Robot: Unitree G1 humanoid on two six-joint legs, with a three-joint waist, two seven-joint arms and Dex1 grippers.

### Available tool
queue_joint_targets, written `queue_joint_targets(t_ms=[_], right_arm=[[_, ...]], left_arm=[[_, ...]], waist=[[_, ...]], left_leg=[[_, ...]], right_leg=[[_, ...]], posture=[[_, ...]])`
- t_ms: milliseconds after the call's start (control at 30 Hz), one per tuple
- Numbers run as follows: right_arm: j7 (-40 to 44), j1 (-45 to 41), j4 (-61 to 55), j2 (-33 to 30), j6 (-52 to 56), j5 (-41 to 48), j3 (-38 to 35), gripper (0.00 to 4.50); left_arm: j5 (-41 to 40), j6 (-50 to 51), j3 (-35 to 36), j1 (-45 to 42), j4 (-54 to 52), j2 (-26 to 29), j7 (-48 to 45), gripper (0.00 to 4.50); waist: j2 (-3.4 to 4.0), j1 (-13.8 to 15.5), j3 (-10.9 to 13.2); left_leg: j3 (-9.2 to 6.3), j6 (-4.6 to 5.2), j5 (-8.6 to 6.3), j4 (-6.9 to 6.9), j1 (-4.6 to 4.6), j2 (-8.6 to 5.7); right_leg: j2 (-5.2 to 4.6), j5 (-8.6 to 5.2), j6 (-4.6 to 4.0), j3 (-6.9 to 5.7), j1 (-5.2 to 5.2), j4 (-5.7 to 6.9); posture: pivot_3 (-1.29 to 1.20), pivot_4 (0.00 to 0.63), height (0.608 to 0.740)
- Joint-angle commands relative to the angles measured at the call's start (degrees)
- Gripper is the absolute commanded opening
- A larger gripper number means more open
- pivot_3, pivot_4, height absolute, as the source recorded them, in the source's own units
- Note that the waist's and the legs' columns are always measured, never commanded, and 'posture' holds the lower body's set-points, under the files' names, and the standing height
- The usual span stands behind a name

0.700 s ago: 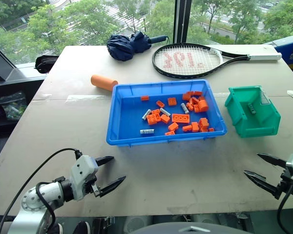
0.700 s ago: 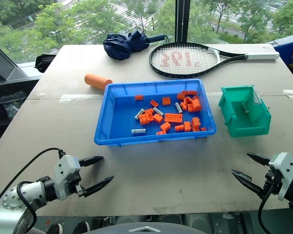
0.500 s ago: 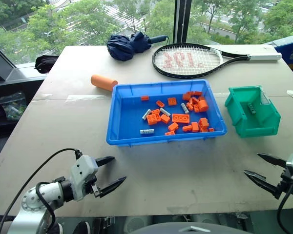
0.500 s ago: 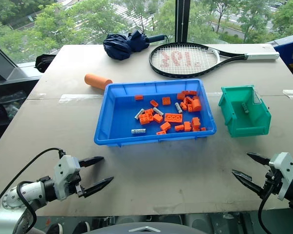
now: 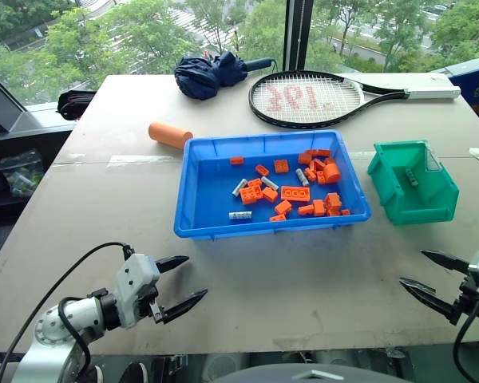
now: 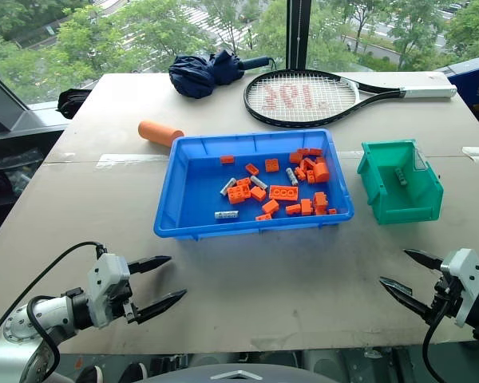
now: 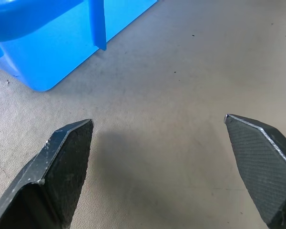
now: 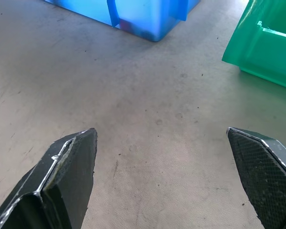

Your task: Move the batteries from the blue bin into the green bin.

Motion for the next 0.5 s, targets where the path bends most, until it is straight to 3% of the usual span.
queue_joint_targets(t_ms=[33,233,500], right_arm=[[1.55,0.72,-2.86,-1.26,1.45,2.63,-2.08,4.36],[-2.15,-2.96,-13.14,-4.01,11.09,9.87,-1.79,4.36],[-16.21,-26.87,-18.96,-7.92,28.08,12.69,9.38,4.36]], left_arm=[[-4.82,1.22,3.18,0.66,-1.22,0.80,-1.77,4.50],[-14.83,7.85,9.03,1.42,-5.89,3.96,-4.60,4.50],[-23.21,17.80,12.35,-9.98,-7.89,13.72,-6.24,4.50]], waist=[[0.00,-0.01,0.00],[0.02,-0.09,0.00],[0.00,-0.06,0.03]], left_leg=[[0.00,0.00,0.00,0.00,0.00,0.00],[-0.02,0.00,0.00,0.01,0.00,0.06],[-0.07,0.00,0.00,0.05,-0.03,0.02]], right_leg=[[0.00,0.00,0.00,0.00,0.00,0.00],[0.01,-0.02,-0.03,-0.01,0.00,0.02],[0.11,0.07,0.12,-0.08,0.00,0.01]], posture=[[0.00,0.150,0.740],[0.00,0.150,0.740],[0.00,0.150,0.740]])
